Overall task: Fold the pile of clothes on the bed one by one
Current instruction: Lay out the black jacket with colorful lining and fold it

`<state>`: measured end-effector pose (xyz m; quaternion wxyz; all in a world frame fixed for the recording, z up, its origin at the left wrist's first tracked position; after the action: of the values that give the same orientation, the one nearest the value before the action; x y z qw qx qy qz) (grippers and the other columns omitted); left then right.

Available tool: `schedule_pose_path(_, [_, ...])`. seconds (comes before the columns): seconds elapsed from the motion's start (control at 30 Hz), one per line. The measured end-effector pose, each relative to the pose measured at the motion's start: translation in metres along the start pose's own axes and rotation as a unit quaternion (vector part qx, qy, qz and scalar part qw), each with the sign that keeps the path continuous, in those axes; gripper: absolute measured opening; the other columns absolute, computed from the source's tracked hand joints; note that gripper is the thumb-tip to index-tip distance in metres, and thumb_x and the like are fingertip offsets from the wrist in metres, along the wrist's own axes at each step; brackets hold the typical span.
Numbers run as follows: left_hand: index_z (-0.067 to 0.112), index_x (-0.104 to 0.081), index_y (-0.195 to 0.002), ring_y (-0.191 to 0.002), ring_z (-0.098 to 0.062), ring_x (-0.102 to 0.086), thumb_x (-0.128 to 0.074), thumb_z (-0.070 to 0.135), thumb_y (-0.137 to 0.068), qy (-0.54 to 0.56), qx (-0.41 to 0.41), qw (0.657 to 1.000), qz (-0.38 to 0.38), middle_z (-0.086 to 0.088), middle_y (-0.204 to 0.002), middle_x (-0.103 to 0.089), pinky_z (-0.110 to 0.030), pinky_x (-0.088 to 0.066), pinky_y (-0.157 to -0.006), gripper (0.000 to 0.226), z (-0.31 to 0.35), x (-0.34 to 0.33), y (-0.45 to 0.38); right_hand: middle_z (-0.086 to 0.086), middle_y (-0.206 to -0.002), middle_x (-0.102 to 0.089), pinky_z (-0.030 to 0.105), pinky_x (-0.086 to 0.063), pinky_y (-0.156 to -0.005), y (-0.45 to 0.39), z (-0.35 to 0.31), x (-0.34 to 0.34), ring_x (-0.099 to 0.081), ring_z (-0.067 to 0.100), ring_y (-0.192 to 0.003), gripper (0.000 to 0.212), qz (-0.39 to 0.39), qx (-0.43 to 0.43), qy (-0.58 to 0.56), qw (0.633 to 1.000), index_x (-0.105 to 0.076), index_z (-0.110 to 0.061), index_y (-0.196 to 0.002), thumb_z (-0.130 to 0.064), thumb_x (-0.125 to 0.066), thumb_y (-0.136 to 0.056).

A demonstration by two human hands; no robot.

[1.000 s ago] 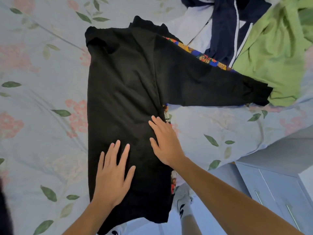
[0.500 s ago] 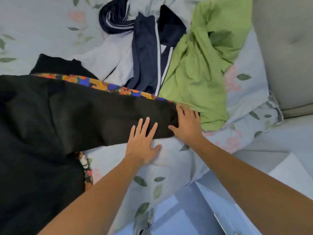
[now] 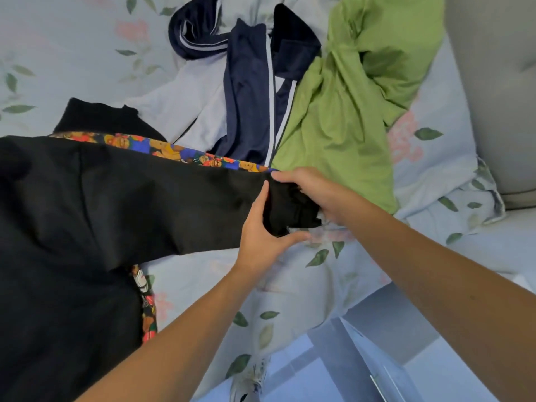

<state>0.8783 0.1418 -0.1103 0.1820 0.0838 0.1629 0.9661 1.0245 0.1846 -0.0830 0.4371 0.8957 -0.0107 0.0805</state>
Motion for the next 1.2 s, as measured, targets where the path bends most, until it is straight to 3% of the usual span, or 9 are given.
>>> schedule_pose_path(0.17, [0.026,-0.054,-0.135,-0.114,-0.009,-0.069,-0.094,0.009,-0.07,0.105,0.025,0.981,0.164,0.01,-0.12,-0.071,-0.037,-0.058,-0.096,0.078,0.017,0.074,0.012,0.015,-0.127,-0.072,0.051,-0.052,-0.1,0.013,-0.02,-0.055,-0.068,0.032,-0.115,0.053,-0.212,0.0,-0.176,0.961,-0.068,-0.011,-0.133,-0.05,-0.05,-0.101])
schedule_pose_path(0.33, [0.024,-0.056,-0.13,-0.112,-0.01,-0.068,-0.081,0.01,-0.085,0.064,0.084,0.973,0.206,0.008,-0.116,-0.07,-0.043,-0.056,-0.101,0.053,-0.007,0.138,0.018,0.005,-0.131,-0.072,0.048,-0.058,-0.1,0.013,-0.031,-0.11,-0.069,0.021,-0.121,0.033,-0.195,0.058,-0.079,0.976,-0.066,-0.012,-0.137,-0.017,-0.053,-0.107])
schedule_pose_path(0.47, [0.015,-0.026,-0.16,-0.144,-0.021,-0.042,-0.069,0.015,-0.093,-0.238,0.031,0.943,0.23,-0.006,-0.153,-0.044,-0.037,-0.039,-0.118,0.08,-0.001,0.177,0.032,-0.001,-0.146,-0.06,0.017,-0.033,-0.117,0.0,-0.03,-0.135,-0.05,0.009,-0.131,0.048,0.044,0.28,0.265,0.922,-0.06,-0.017,-0.144,-0.011,-0.068,-0.097])
schedule_pose_path(0.6, [0.011,-0.023,-0.163,-0.158,-0.027,-0.019,-0.063,0.029,-0.095,-0.482,-0.182,0.857,0.021,-0.009,-0.171,-0.018,-0.045,-0.028,-0.125,0.081,-0.014,0.149,0.033,0.003,-0.174,-0.01,0.043,-0.008,-0.131,-0.026,0.019,-0.167,-0.003,0.019,-0.161,0.068,-0.034,0.271,0.438,0.856,-0.024,-0.015,-0.165,-0.016,-0.057,-0.105])
schedule_pose_path(0.67, [0.015,-0.005,-0.166,-0.161,-0.023,-0.002,-0.058,0.048,-0.097,-0.525,-0.091,0.842,-0.082,-0.003,-0.174,0.001,-0.046,-0.018,-0.129,0.093,-0.05,0.142,0.026,0.002,-0.174,-0.015,0.041,-0.009,-0.131,-0.027,0.02,-0.162,-0.007,0.015,-0.16,0.062,-0.022,0.272,0.379,0.884,-0.031,-0.013,-0.163,-0.006,-0.053,-0.105])
schedule_pose_path(0.8, [0.013,0.008,-0.165,-0.16,-0.022,0.009,-0.049,0.056,-0.097,-0.583,-0.059,0.808,-0.055,-0.005,-0.173,0.012,-0.046,-0.008,-0.13,0.099,-0.059,0.147,0.019,0.006,-0.147,-0.048,0.038,-0.039,-0.115,-0.012,0.019,-0.118,-0.046,0.022,-0.135,0.059,0.267,0.229,0.203,0.914,-0.05,-0.015,-0.144,-0.005,-0.072,-0.089])
schedule_pose_path(0.93, [0.005,0.006,-0.164,-0.16,-0.031,0.009,-0.056,0.061,-0.093,-0.615,-0.062,0.785,-0.033,-0.014,-0.172,0.01,-0.047,-0.005,-0.13,0.109,-0.044,0.146,0.023,0.008,-0.121,-0.074,0.034,-0.061,-0.083,-0.019,0.044,-0.128,-0.075,0.022,-0.096,0.054,0.13,0.0,-0.148,0.98,-0.059,-0.007,-0.134,-0.013,-0.083,-0.087])
schedule_pose_path(1.07, [0.012,-0.01,-0.165,-0.159,-0.024,-0.013,-0.074,0.061,-0.082,-0.515,-0.17,0.838,-0.061,-0.006,-0.171,-0.019,-0.043,-0.014,-0.13,0.116,-0.02,0.144,0.029,0.015,-0.115,-0.077,0.045,-0.06,-0.097,0.0,0.016,-0.15,-0.076,0.031,-0.106,0.039,0.035,0.047,-0.253,0.966,-0.068,-0.002,-0.129,-0.009,-0.074,-0.09])
schedule_pose_path(1.2, [0.03,-0.023,-0.162,-0.14,-0.008,-0.046,-0.087,0.056,-0.071,-0.228,-0.076,0.971,0.018,0.012,-0.152,-0.048,-0.03,-0.044,-0.11,0.114,0.01,0.182,0.032,0.005,-0.129,-0.073,0.049,-0.049,-0.112,0.033,-0.027,-0.194,-0.061,0.028,-0.131,0.036,-0.053,0.101,-0.338,0.934,-0.073,-0.012,-0.121,-0.039,-0.059,-0.102])
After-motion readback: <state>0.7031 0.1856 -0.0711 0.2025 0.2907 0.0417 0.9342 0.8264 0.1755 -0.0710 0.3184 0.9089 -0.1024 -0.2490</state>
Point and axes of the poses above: each hand's wrist, its own y-axis away from the middle knuckle, its own x-axis out of the back of the hand, z = x × y, the point moved 6 cm from there along -y, towards the middle knuckle
